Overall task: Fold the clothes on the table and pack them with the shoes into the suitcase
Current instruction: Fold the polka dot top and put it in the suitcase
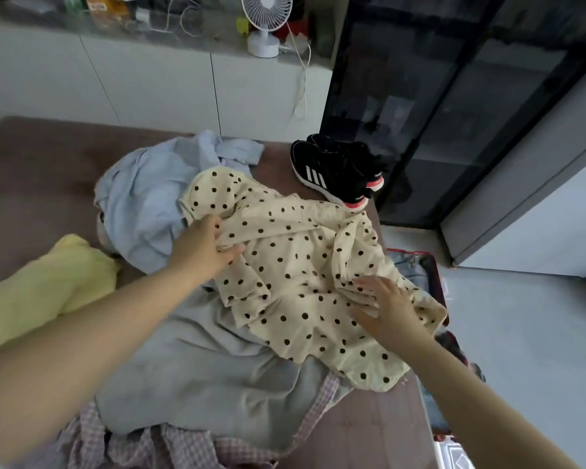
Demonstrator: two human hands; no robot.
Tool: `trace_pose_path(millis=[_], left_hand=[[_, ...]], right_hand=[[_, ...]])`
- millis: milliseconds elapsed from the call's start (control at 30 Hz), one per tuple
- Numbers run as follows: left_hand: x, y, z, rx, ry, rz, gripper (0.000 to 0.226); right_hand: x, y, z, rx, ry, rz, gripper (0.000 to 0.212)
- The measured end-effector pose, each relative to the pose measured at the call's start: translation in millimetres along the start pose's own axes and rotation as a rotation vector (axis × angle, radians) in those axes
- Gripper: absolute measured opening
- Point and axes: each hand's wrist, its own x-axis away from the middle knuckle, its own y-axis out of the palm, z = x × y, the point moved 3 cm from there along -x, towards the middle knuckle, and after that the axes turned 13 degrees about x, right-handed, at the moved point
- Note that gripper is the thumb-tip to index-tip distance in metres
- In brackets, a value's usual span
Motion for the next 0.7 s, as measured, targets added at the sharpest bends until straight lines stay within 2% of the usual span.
trace_pose_path(millis=[67,133,200,267,300,367,433,533,633,700], left_hand=[[18,19,-3,-0.141,0.102,-0.014,0.074],[34,30,5,-0.220,0.264,-0.052,0.072],[44,37,12,-0.268,0.329,-0.163,0.085],[47,36,9,-0.280,0.326,-0.254,0.106],[48,34,4,-0.258,0.328,-0.278,0.107],[48,27,-4,-0.227,0.324,-0.335,0.088],[48,23,-10,-0.249,0.322,-0.364,0.063],[43,18,-11,-0.235,0.327,-0.308,0.033],[34,6,0,-0.195,0.300,-0.334,0.011],[31,-13,11,-0.103,0.267,-0.388,0.009]], right_hand=[[5,16,-4,0.146,-0.007,-0.055,0.063],[14,21,-13,0.217,-0.081,0.031,0.067],[25,28,-23,0.164,-0.155,0.104,0.081],[38,42,-31,0.157,-0.208,0.071,0.077],[44,50,-34,0.192,-0.237,0.082,0.072],[47,58,-37,0.239,-0.257,0.133,0.064],[43,52,-33,0.127,-0.198,0.171,0.046],[35,21,-27,-0.113,-0.133,0.204,0.022],[35,-20,-22,-0.230,-0.125,0.208,0.025],[36,-44,-16,-0.327,-0.110,0.175,0.034]])
